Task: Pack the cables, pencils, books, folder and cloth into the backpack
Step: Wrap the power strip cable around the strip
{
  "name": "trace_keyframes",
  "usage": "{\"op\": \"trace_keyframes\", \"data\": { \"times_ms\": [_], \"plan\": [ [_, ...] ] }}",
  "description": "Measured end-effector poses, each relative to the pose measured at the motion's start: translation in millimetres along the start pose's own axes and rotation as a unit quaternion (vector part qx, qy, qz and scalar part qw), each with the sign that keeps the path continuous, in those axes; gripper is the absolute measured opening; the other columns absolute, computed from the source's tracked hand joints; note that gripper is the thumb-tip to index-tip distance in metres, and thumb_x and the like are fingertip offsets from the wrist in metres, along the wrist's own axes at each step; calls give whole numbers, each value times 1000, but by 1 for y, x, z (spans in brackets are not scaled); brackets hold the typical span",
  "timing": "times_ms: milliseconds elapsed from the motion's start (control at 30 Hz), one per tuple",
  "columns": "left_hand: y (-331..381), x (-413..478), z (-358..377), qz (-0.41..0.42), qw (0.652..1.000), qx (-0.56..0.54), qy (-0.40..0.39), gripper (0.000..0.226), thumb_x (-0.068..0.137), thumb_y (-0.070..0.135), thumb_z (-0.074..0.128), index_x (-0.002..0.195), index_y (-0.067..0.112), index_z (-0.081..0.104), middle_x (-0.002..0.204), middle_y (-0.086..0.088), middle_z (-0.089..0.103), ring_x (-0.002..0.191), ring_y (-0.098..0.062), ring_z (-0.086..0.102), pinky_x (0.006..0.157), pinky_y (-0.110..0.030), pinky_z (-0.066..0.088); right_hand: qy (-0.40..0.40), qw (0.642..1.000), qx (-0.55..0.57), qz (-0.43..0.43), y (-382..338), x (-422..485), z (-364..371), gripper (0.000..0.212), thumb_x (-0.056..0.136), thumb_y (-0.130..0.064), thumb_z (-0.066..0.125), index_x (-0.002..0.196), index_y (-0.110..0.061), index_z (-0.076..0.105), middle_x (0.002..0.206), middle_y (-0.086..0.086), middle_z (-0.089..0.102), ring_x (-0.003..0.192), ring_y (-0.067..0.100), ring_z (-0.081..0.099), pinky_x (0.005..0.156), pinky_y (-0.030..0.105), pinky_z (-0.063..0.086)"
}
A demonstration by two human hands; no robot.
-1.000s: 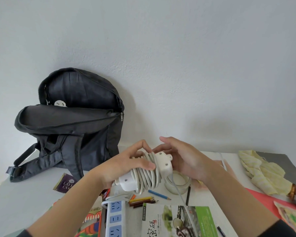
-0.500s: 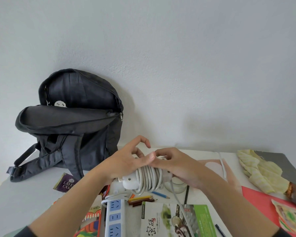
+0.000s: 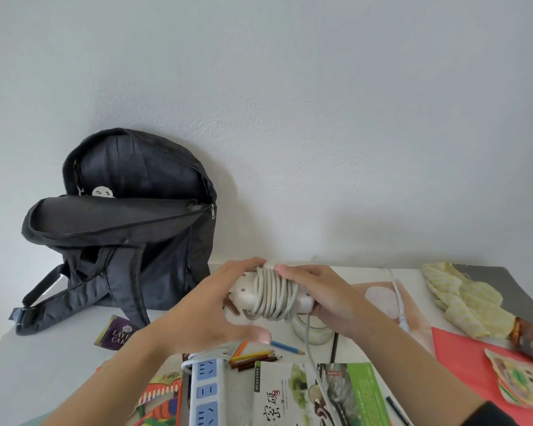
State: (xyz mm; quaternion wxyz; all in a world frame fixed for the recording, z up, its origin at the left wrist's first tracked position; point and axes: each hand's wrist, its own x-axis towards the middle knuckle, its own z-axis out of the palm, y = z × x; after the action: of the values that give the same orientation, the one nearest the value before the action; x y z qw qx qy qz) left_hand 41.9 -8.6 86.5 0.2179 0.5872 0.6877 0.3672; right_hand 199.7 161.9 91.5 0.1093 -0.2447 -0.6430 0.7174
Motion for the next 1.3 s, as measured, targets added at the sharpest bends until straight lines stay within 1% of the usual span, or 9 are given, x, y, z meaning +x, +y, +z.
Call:
{"op": "trace_keyframes", "data": {
  "times_ms": [200,400,633,733,833,933,1067,1200,1300],
  "plan": [
    [0,5,-3,52,995,57,60,82,63,59,93,133,29,62,114,13,69,108,-12,65,94,-35,53,-54,997,45,-17,0,0,2,28,85,-26,78,95,-3,66,87,9,71,80,19,69,68,28,55],
    [9,7,1,62,996,48,31,48,73,49,90,112,29,69,97,8,73,89,-19,68,80,-40,55,-46,989,-124,-67,-9,-3,3,39,86,-46,76,101,-10,73,94,7,73,90,14,69,83,27,52],
    [5,9,3,39,998,-6,45,63,73,40,91,129,37,62,112,12,73,104,-15,69,90,-32,56,-36,978,-185,-92,-10,-3,8,28,97,-45,64,106,-19,65,98,0,68,86,6,66,76,20,50],
    [1,8,8,18,998,-40,39,61,75,36,91,129,39,61,111,9,73,103,-17,70,91,-37,56,-46,972,-208,-97,-10,-2,9,27,98,-45,63,104,-19,62,89,-5,65,79,3,62,71,17,48],
    [0,8,8,0,999,-50,14,54,77,38,89,125,36,64,108,4,74,99,-20,70,91,-41,57,-81,960,-257,-71,-13,-2,7,32,97,-53,60,101,-22,59,70,-10,55,69,9,51,68,22,40],
    [1,8,7,-12,998,-56,0,48,77,37,88,120,31,68,103,2,74,93,-18,71,89,-42,57,-104,945,-304,-56,-22,-1,1,35,95,-60,59,102,-26,60,72,0,47,70,16,42,67,28,35],
    [4,10,1,-15,999,0,-49,45,75,43,88,115,32,70,101,6,75,92,-16,70,87,-42,57,-159,933,-323,-13,-28,3,-5,37,91,-61,64,106,-27,58,82,3,53,78,18,47,76,33,39],
    [10,11,2,-28,986,141,-87,62,68,63,83,123,42,62,104,19,70,98,-2,64,92,-33,52,-194,891,-410,7,-27,10,-7,33,91,-54,68,108,-28,55,92,-2,62,82,13,55,80,29,43],
    [11,9,5,-41,964,249,-84,76,64,78,73,131,48,52,105,23,66,99,-1,59,99,-31,45,-166,863,-476,-21,-28,16,-7,36,81,-55,79,102,-35,58,99,-6,68,81,7,62,79,29,50]
  ]
}}
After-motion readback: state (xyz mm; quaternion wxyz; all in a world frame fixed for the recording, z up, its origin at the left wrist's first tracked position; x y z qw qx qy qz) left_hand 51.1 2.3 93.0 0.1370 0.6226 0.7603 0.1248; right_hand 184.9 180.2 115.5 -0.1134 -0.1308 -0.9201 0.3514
